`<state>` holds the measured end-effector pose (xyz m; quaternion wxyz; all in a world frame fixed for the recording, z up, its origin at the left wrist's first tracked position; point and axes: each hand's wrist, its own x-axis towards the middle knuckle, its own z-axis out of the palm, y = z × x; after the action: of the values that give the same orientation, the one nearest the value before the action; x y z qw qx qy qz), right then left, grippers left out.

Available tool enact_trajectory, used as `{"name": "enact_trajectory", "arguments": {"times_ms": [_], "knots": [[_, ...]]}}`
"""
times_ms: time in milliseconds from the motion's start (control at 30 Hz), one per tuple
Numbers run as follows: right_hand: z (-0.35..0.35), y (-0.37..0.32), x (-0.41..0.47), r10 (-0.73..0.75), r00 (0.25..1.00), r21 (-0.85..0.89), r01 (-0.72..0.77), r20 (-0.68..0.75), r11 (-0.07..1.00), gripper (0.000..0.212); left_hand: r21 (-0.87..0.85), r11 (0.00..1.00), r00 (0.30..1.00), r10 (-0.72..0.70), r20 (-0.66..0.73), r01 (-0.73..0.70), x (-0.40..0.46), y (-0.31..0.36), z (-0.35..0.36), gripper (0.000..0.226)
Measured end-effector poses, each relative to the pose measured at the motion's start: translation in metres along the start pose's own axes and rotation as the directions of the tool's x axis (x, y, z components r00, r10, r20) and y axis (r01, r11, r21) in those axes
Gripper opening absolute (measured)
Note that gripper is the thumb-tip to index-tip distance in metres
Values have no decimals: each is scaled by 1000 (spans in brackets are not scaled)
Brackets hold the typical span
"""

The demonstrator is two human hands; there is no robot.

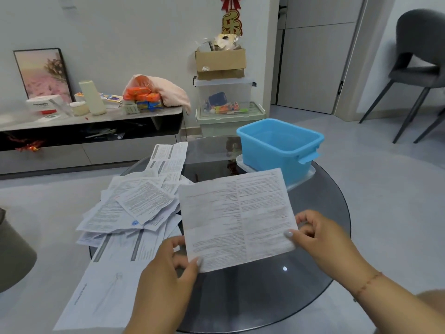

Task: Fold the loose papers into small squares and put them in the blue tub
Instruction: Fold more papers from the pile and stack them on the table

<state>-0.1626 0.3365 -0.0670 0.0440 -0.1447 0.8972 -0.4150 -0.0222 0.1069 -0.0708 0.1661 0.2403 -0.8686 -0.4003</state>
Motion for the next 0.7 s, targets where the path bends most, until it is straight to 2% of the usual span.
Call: {"name": "enact_trajectory", "arguments": {"times_ms": [67,133,233,267,300,367,433,467,600,700], "knots": [[4,-1,3,15,999,-15,-16,-40,1000,28,-27,999,999,-22,-34,21,-2,2,2,48],[6,-2,4,18,998,-36,-20,-68,999,35,-40,999,998,-33,-55,31,-3,3,4,61],[7,-3,4,-3,999,-99,-2,-53,995,22,44,998,997,-34,-67,37,-1,1,6,70],[7,-3,3,-20,999,-132,14,-47,991,15,122,992,995,23,-101,-11,-1,-1,6,70],[7,-4,2,-34,998,-166,27,-44,986,10,241,965,982,138,-129,-104,0,-4,6,68],[7,-5,-1,-43,999,-211,36,-28,977,5,423,849,907,401,-130,-315,0,-8,12,52],[7,-8,-7,-37,999,-256,40,15,966,11,434,750,824,566,-30,-500,-4,-6,22,43],[6,-10,-11,-32,999,-287,44,44,957,15,420,711,794,607,36,-564,-6,-4,27,47],[2,-25,-33,-35,989,-416,93,146,905,21,463,588,737,618,273,-664,-15,-2,48,65],[-6,-39,-42,-111,986,-514,161,127,843,27,463,550,718,568,403,-695,-12,-1,46,78]]}}
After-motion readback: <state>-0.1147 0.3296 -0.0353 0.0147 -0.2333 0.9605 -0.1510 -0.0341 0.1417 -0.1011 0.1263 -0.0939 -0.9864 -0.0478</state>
